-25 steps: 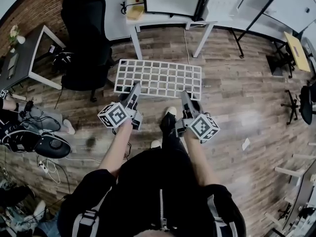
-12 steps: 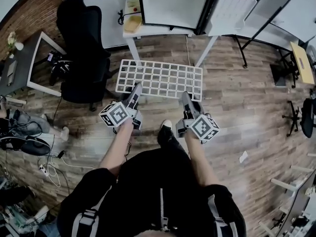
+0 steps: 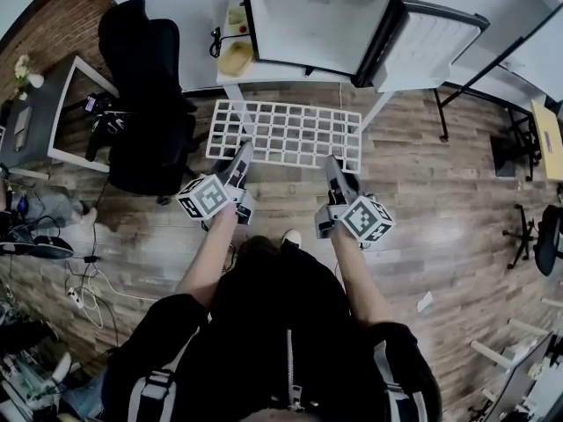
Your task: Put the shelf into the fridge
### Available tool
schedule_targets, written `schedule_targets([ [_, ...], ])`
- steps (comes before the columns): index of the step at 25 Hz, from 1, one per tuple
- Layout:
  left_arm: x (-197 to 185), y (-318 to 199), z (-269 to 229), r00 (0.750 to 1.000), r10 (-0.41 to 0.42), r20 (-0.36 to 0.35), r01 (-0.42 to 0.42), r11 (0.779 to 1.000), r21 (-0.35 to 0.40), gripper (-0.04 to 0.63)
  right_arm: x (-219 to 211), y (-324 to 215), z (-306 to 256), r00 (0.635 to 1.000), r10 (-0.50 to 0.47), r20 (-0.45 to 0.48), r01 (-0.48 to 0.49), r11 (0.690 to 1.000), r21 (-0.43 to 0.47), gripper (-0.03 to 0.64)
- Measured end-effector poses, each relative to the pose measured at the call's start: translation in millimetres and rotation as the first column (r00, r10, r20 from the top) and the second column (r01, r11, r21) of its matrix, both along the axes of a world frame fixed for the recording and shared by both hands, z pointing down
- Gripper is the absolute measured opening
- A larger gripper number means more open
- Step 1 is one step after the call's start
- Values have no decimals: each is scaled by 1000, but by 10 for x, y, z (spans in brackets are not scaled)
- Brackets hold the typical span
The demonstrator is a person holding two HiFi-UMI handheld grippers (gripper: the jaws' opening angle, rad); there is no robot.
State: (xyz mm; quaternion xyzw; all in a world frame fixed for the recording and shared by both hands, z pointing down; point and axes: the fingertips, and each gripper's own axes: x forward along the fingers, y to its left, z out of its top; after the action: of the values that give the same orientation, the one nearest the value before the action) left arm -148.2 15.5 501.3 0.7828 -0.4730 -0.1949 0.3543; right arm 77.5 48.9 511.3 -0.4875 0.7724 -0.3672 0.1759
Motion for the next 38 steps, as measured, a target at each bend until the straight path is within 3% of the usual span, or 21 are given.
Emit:
schedule_targets([
  [10, 76, -770, 52, 1000, 11, -13, -11, 1000, -15, 130, 67, -743, 33, 1000, 10, 1, -10, 1000, -10, 152],
  [23, 226, -2087, 95, 995, 95, -31, -96, 995, -16, 130, 172, -1869, 104, 996, 83, -20, -83, 996, -29, 152],
  [38, 410, -2525, 182, 997, 75, -17, -76, 996, -47, 130, 355, -2355, 231, 998, 58, 0, -58, 996, -63, 152],
])
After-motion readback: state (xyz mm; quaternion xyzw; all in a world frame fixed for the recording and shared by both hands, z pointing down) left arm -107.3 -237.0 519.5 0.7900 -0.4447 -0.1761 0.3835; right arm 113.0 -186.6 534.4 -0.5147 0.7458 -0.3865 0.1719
